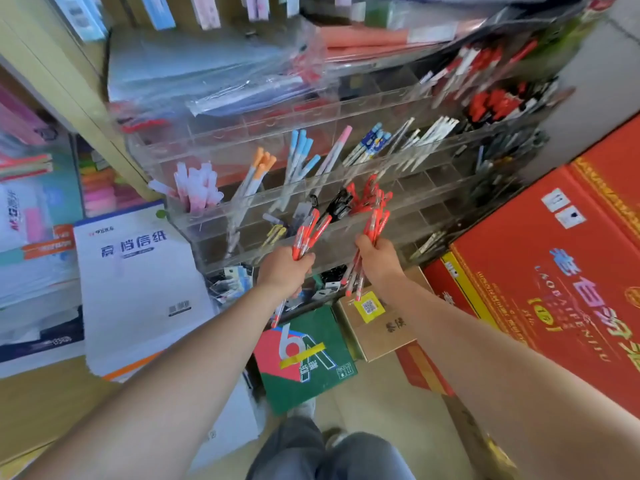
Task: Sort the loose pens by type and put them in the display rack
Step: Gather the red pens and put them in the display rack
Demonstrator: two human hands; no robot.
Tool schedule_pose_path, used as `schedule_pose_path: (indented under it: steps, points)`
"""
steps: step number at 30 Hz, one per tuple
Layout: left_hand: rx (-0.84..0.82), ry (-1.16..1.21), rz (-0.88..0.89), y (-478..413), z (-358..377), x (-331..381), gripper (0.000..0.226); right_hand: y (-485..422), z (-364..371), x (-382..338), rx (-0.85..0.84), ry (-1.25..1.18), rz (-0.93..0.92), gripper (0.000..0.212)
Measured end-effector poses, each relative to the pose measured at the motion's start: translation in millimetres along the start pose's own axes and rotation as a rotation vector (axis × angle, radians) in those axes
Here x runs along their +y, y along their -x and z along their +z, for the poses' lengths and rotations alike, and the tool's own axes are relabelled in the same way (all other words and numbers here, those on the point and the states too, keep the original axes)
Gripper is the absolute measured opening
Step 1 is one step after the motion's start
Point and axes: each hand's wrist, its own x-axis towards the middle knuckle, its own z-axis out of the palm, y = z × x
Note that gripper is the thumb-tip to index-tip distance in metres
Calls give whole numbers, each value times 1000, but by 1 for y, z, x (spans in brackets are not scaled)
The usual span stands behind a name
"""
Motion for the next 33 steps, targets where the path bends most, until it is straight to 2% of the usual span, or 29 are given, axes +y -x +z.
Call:
schedule_pose_path:
  steps: [8,11,15,20,24,27,29,33]
  points:
    - [99,72,-87,-11,4,-42,27,-30,31,12,-51,53,-30,28]
    - [149,176,-151,-8,11,-60,25,-36,44,21,-95,33,-30,29]
    - [136,355,-229,2,21,-72,23,-32,64,35,-235,-22,4,26]
    - [33,379,-254,20,31,-74,23,-27,77,43,-391,-147,91,30]
    - [58,428,-208,25,31,-86,15,-25,78,44,-492,-205,115,21]
    - [123,374,-212,24,26,-98,15,-19,82,43,-566,-246,139,13]
    - [204,253,-210,22,15,-106,18,-17,87,39,-527,-228,109,10]
    - [379,153,-189,22,-9,-120,20,-22,103,23,-277,-197,56,15]
